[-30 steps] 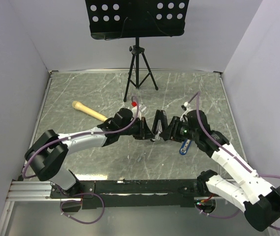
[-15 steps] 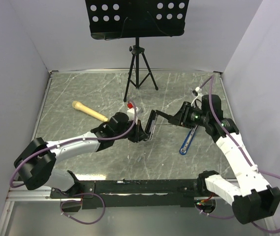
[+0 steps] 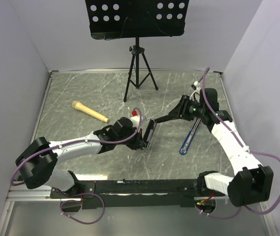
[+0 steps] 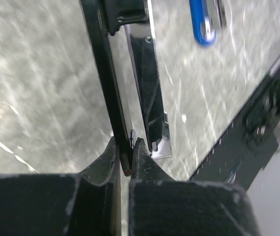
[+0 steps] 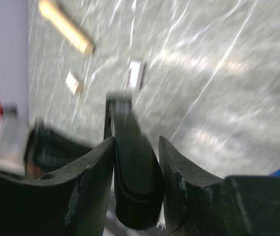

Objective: Unload the staples from the stapler

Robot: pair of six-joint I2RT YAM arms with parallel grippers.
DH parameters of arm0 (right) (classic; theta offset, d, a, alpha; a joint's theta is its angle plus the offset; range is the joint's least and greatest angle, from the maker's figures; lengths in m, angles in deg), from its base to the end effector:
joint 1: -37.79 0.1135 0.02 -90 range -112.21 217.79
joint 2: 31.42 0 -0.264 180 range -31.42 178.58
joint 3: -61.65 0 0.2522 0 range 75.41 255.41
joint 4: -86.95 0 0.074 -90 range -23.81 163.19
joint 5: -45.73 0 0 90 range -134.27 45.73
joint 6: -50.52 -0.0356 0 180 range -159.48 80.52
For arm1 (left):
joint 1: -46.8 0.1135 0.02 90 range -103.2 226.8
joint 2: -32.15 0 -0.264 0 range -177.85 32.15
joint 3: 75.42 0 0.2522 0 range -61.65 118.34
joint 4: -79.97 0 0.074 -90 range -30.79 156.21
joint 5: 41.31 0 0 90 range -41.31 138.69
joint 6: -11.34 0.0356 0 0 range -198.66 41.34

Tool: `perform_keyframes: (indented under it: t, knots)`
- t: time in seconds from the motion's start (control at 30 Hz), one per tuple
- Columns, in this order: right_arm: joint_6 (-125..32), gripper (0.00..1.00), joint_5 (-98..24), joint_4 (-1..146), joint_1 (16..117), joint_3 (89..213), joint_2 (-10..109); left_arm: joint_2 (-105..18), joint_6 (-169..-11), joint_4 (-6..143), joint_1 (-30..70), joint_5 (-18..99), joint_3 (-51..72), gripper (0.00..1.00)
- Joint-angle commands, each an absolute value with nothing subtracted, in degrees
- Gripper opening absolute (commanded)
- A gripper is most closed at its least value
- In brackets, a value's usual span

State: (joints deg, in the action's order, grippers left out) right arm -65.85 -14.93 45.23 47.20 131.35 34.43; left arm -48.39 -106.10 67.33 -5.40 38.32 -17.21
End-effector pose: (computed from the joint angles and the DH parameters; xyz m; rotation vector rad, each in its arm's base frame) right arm 0.2404 0.0575 0.3069 0.0472 2.2858 0.9057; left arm 0.1783 -0.2404 0.2156 0.6103 2.2640 -0.9445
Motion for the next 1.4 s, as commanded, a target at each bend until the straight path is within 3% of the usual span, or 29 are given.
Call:
perform_keyframes:
  t: [0.0, 0.43, 0.67, 0.87, 1.17, 1.37]
  knots:
    - [-66.4, 0.47, -18.3, 59.8, 46.6, 131.9, 38.3, -47.7, -95.6, 74.9, -11.7, 22.9, -15.1, 0.01]
    - [-66.6, 0.51, -14.2, 64.1, 46.8, 127.3, 43.5, -47.6, -96.8, 77.5, -12.2, 23.2, -16.6, 0.01]
    - [-65.9, 0.72, -16.9, 57.3, 46.8, 130.4, 39.0, -50.6, -102.2, 75.9, -11.6, 29.2, -14.0, 0.01]
    - [-64.7, 0.83, -21.1, 51.6, 46.7, 133.0, 38.4, -51.7, -105.2, 74.8, -9.0, 35.2, -14.7, 0.01]
    - [-65.0, 0.87, -16.2, 51.4, 46.7, 129.1, 33.6, -50.7, -105.1, 69.4, -7.3, 47.4, -13.8, 0.01]
    - [-65.6, 0.87, -14.7, 54.7, 46.8, 124.1, 32.7, -50.6, -104.6, 69.4, -7.3, 47.7, -13.9, 0.01]
